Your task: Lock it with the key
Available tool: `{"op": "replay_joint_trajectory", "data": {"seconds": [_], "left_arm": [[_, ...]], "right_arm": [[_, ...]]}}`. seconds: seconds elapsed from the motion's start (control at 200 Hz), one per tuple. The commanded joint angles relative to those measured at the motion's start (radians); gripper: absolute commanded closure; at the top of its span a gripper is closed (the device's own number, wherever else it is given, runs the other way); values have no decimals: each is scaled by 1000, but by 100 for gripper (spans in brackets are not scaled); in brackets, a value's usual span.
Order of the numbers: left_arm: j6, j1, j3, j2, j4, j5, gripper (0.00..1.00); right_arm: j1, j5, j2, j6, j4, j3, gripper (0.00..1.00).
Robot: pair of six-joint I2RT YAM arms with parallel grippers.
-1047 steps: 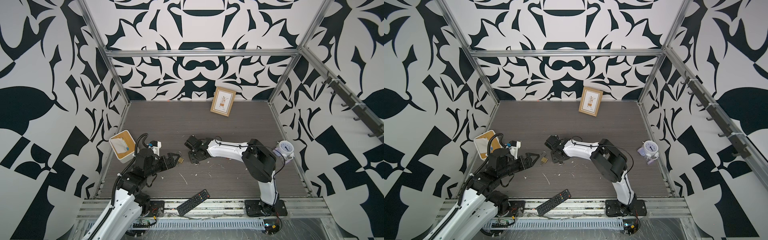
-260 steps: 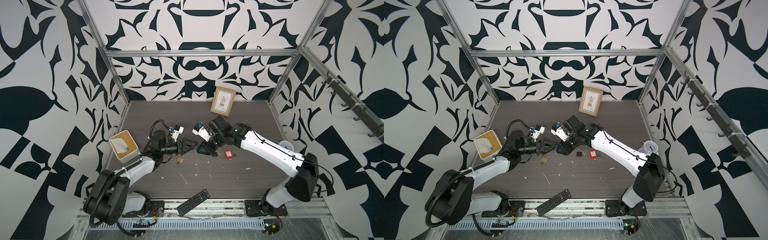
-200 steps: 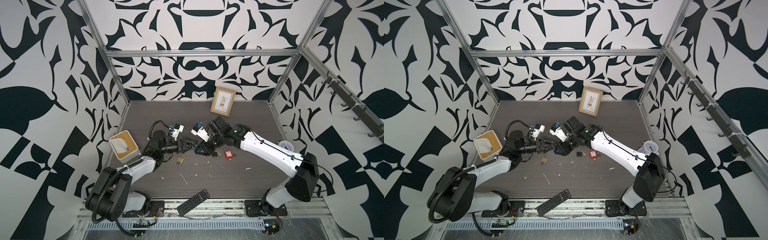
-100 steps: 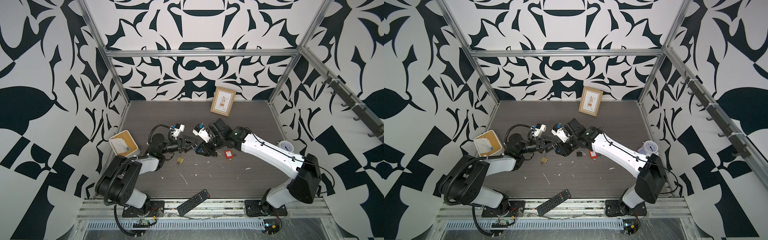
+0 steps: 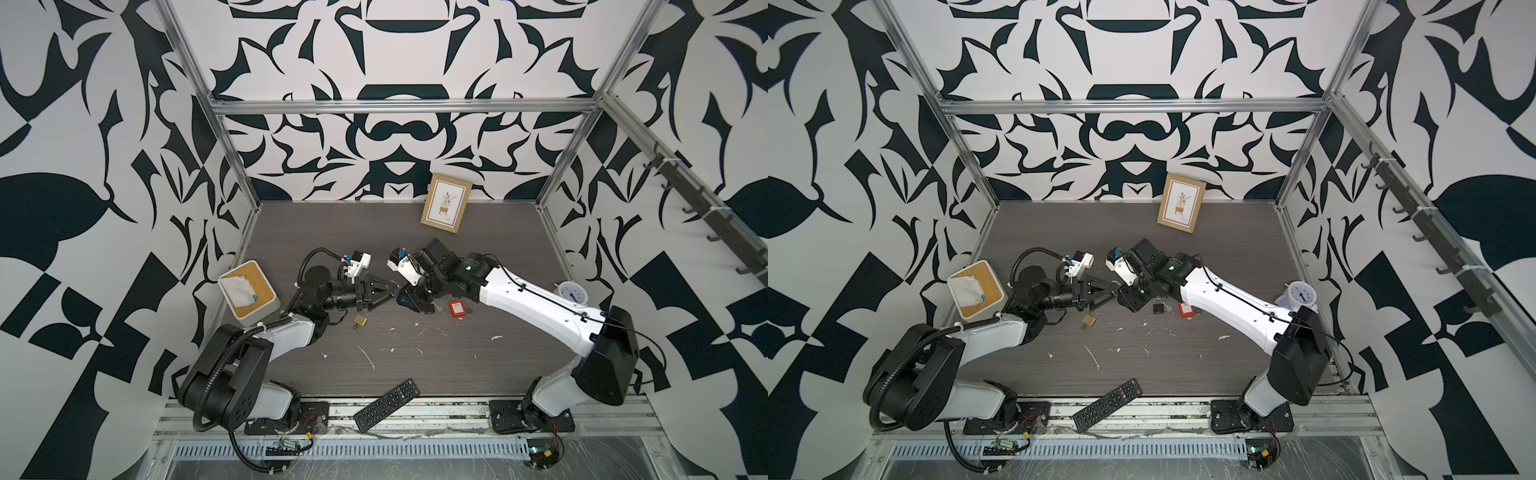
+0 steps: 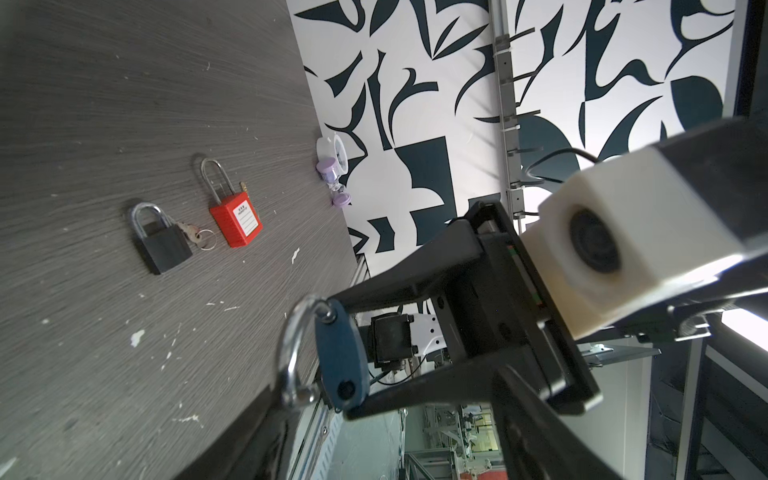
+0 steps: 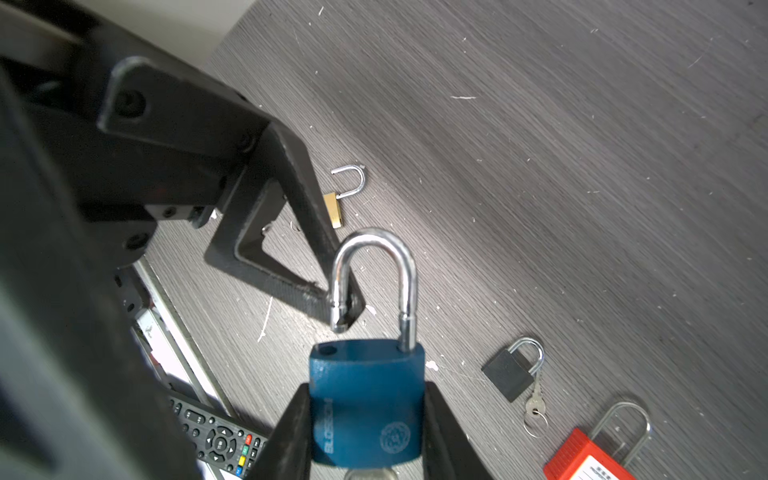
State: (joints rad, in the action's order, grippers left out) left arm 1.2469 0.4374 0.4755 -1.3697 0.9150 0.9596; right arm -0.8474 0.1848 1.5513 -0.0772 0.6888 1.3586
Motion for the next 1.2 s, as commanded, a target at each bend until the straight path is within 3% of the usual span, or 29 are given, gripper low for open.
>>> {"op": "replay_joint_trajectory", "data": {"seconds": [0.0,0.215,0.6,0.855,1.195], "left_arm": [[-119,13,44,62,-210,-11,25],[-219,17,68,156,-413,-46,26],[-263,16,74,198,-524,-91,49],[-292,17,85,195,-569,-106,57],[-303,18,93,217,-603,-105,73]], "right_arm": [[-26,-48,4,45,-12,68,100],[-50,-65,13,67,-10,84,100],[-73,-46,-22,65,-47,51,100],[-102,-40,-18,76,-54,60,100],[-111,-110,-1,69,-54,74,100]]}}
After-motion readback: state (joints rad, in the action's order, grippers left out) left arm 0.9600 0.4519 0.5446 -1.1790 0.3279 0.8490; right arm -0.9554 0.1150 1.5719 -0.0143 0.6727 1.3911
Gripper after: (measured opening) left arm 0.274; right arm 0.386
